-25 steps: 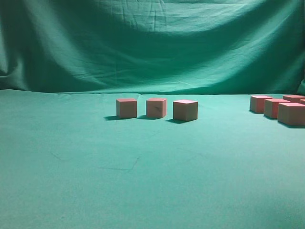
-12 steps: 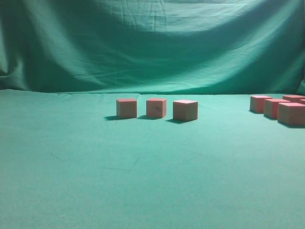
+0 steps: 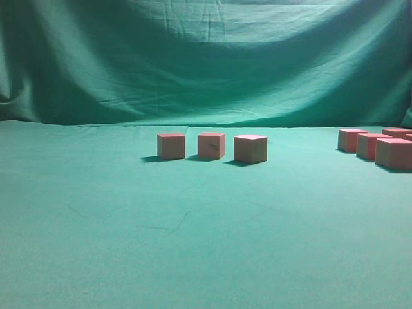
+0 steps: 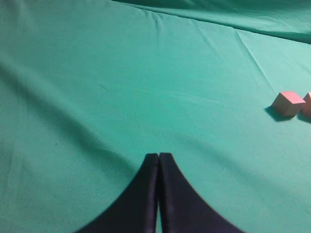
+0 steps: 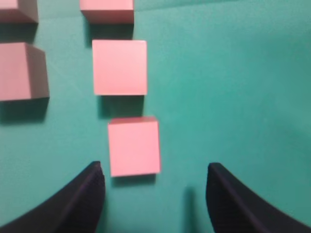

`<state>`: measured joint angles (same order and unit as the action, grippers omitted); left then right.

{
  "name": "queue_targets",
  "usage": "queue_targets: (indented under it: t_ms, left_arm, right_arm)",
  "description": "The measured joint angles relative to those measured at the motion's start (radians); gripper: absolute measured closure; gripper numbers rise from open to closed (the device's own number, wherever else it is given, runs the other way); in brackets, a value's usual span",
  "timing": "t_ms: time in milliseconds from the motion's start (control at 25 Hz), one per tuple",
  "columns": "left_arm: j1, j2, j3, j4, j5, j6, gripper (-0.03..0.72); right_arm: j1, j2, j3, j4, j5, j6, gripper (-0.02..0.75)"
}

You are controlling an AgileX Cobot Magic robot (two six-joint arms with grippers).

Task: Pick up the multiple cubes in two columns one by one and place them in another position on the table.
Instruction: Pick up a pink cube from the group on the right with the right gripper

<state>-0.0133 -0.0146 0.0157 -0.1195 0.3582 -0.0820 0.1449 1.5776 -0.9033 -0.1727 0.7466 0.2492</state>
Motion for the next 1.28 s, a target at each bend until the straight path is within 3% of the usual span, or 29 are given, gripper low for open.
queue_targets:
  t_ms: [560, 640, 680, 960, 1080, 1280]
  left_arm:
    - [0.0, 0.0, 0.0, 0.0, 0.0, 0.0, 0.688]
    - [0.0, 0.0, 0.0, 0.0, 0.0, 0.0, 0.688]
    - [0.0, 0.0, 0.0, 0.0, 0.0, 0.0, 0.688]
    - [0.0, 0.0, 0.0, 0.0, 0.0, 0.0, 0.688]
    - [0.0, 0.0, 0.0, 0.0, 0.0, 0.0, 0.688]
    - [0.0, 0.0, 0.0, 0.0, 0.0, 0.0, 0.688]
  right_arm:
    - [0.0, 0.137, 0.0, 0.026, -0.113, -0.002, 0.318]
    - [0.0, 0.137, 0.0, 0.026, -0.113, -0.002, 0.43]
    - [0.0, 0.137, 0.0, 0.026, -0.106, -0.002, 0.472]
    - [0.01, 0.114, -0.109, 0.06, 0.099, -0.006, 0.47]
    - [0.067, 0.068, -0.168, 0.077, 0.178, -0.03, 0.47]
    - [0.278, 0.036, -0.296, 0.131, 0.262, -0.039, 0.47]
